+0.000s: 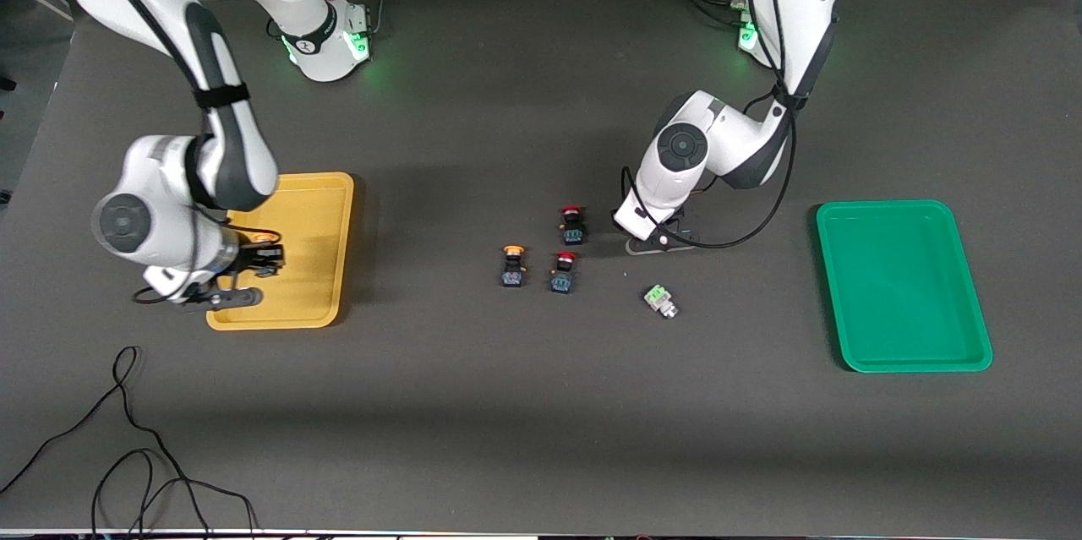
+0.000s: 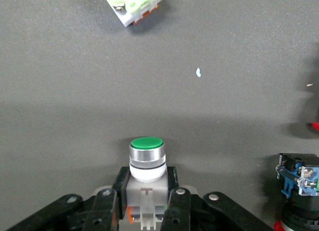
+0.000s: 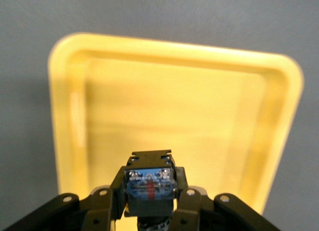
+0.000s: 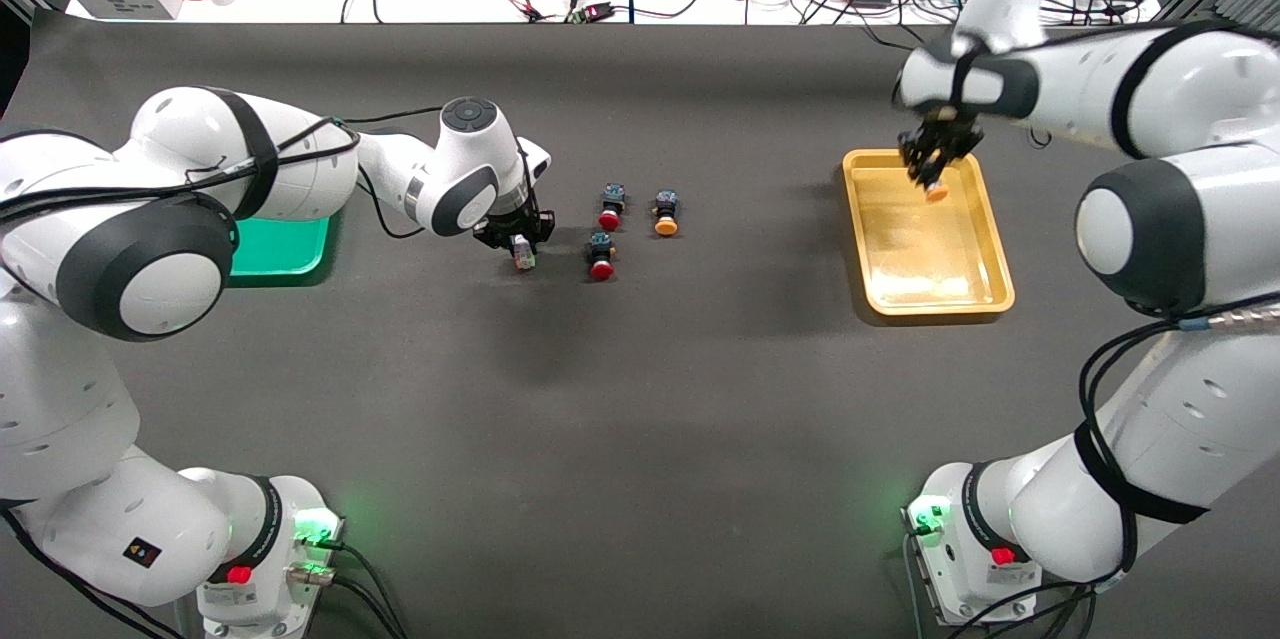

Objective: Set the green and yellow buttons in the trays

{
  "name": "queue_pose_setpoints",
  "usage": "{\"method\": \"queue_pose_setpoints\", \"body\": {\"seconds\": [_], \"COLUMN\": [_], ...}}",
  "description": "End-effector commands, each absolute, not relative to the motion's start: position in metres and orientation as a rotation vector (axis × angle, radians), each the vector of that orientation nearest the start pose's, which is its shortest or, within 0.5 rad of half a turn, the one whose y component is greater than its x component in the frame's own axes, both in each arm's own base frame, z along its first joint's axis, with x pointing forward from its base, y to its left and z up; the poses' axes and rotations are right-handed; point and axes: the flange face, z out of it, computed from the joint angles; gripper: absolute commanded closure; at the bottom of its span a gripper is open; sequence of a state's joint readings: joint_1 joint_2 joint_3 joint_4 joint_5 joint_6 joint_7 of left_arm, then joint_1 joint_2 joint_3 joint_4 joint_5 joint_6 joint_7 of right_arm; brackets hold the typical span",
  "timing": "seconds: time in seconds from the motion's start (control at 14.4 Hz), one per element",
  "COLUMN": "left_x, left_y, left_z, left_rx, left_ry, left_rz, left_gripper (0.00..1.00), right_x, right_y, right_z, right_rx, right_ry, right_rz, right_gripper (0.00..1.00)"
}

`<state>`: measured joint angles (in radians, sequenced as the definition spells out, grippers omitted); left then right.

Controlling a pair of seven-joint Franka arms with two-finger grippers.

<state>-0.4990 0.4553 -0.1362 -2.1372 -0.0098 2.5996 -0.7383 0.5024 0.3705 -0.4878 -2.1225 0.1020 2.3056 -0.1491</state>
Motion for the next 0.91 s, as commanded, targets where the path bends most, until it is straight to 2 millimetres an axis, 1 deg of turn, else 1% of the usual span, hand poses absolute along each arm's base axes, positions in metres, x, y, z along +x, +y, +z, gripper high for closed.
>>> {"method": "queue_pose_setpoints", "body": {"seconds": [0.0,0.07,0.14,0.21,0.35,0.42,0.49,0.56,0.63,0.77,0.84], "left_x": [0.467,0.471,0.478,0.481,0.495,0.505,0.518,0.531,0.542,0.553,0.557], "left_y": [-0.334,-0.33,-0.321,-0.315,-0.3,-0.286,-0.264,-0.24,-0.216,-0.173,-0.151], "left_z": [0.229,0.252,0.282,0.306,0.351,0.376,0.401,0.419,0.434,0.453,0.458], "left_rx": [-3.179,-3.172,-3.167,-3.16,-3.149,-3.139,-3.135,-3.13,-3.134,-3.137,-3.139], "left_ry": [-0.206,-0.217,-0.24,-0.252,-0.264,-0.248,-0.21,-0.175,-0.135,-0.051,-0.016], "left_rz": [0.024,0.021,0.011,0.01,0.012,0.029,0.044,0.075,0.107,0.127,0.124], "left_gripper": [1.0,1.0,1.0,1.0,1.0,1.0,1.0,1.0,1.0,1.0,1.0], "right_x": [0.548,0.547,0.546,0.545,0.544,0.544,0.544,0.544,0.545,0.546,0.548], "right_y": [0.026,0.028,0.031,0.033,0.032,0.032,0.032,0.032,0.033,0.036,0.036], "right_z": [0.216,0.21,0.205,0.199,0.197,0.196,0.196,0.196,0.199,0.212,0.223], "right_rx": [-3.213,-3.192,-3.175,-3.16,-3.153,-3.153,-3.153,-3.153,-3.149,-3.133,-3.113], "right_ry": [-0.201,-0.16,-0.176,-0.172,-0.176,-0.176,-0.176,-0.176,-0.17,-0.149,-0.142], "right_rz": [0.21,0.216,0.221,0.231,0.232,0.237,0.237,0.237,0.235,0.235,0.257], "right_gripper": [1.0,1.0,1.0,1.0,1.0,1.0,0.84,0.31,0.01,0.0,0.0]}}
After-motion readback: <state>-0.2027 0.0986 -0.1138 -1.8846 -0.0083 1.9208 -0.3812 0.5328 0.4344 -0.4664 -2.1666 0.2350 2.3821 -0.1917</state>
